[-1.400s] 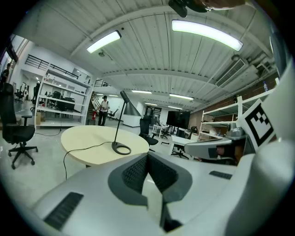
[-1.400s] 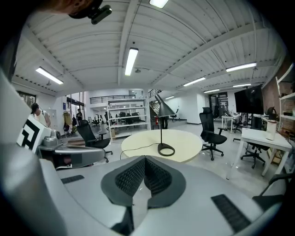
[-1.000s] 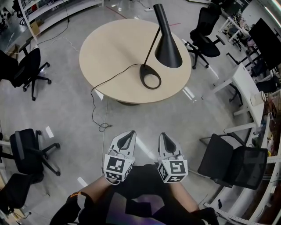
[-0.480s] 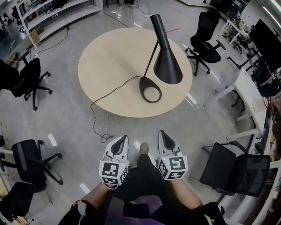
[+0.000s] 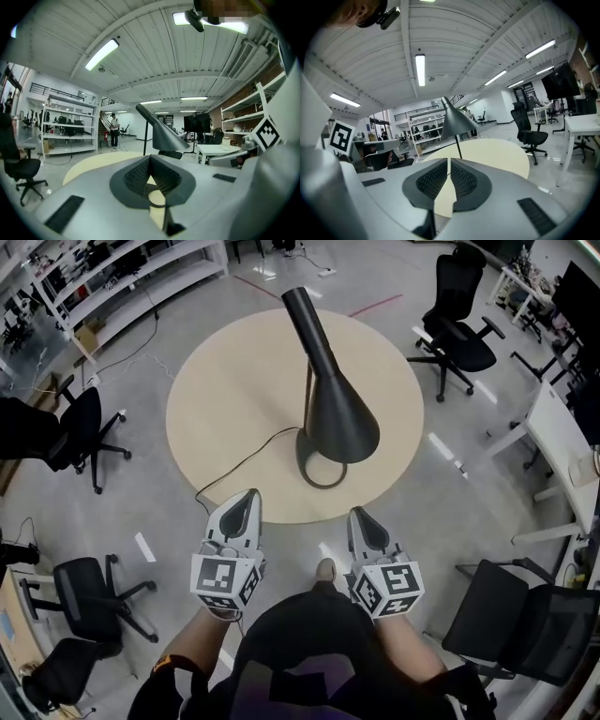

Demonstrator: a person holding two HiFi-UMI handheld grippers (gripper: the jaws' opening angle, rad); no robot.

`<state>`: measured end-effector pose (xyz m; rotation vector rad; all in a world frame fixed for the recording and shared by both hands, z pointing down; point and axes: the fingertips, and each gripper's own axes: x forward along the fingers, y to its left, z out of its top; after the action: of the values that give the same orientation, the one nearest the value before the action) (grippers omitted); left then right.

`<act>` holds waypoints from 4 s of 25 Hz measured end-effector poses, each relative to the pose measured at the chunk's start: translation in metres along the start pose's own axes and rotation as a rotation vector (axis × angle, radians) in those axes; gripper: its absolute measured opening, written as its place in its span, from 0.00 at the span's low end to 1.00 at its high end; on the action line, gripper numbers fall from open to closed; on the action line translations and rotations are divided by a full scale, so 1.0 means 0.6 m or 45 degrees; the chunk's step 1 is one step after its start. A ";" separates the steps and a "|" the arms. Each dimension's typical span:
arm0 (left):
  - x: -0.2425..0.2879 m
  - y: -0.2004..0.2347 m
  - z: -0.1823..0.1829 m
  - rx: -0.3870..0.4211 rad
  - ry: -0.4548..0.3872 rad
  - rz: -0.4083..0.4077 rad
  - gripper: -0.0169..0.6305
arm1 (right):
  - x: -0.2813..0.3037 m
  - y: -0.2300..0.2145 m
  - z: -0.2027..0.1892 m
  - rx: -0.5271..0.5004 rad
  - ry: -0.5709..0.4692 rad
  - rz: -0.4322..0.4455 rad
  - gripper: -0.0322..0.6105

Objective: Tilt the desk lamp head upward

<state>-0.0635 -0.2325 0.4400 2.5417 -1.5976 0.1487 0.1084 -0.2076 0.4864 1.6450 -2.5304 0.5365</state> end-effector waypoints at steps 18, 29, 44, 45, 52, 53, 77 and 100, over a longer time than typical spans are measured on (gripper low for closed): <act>0.294 0.036 0.277 0.219 -0.149 0.026 0.11 | 0.109 -0.139 0.098 0.375 -0.054 0.428 0.16; 0.410 0.048 0.434 0.339 -0.196 -0.203 0.21 | 0.119 -0.104 0.123 0.663 -0.136 0.574 0.16; 0.499 0.074 0.431 0.312 -0.090 -0.376 0.23 | 0.116 -0.093 0.152 0.808 -0.266 0.597 0.16; 0.500 0.078 0.429 0.313 -0.080 -0.381 0.23 | 0.112 -0.091 0.160 0.801 -0.274 0.597 0.16; 0.511 0.107 0.396 0.276 -0.004 -0.408 0.14 | 0.058 -0.053 0.235 0.680 -0.340 0.656 0.16; 0.515 0.111 0.391 0.266 0.008 -0.411 0.14 | 0.049 -0.047 0.253 0.651 -0.357 0.668 0.16; 0.555 0.134 0.280 0.019 0.208 -0.517 0.10 | 0.056 0.044 0.584 0.313 -0.621 0.960 0.18; 0.558 0.156 0.226 0.002 0.251 -0.498 0.10 | 0.136 0.058 0.669 0.285 -0.685 0.799 0.18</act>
<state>-0.0015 -0.5925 0.3640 2.6822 -1.0110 0.3438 0.0928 -0.3985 0.1229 1.1185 -3.5316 0.4690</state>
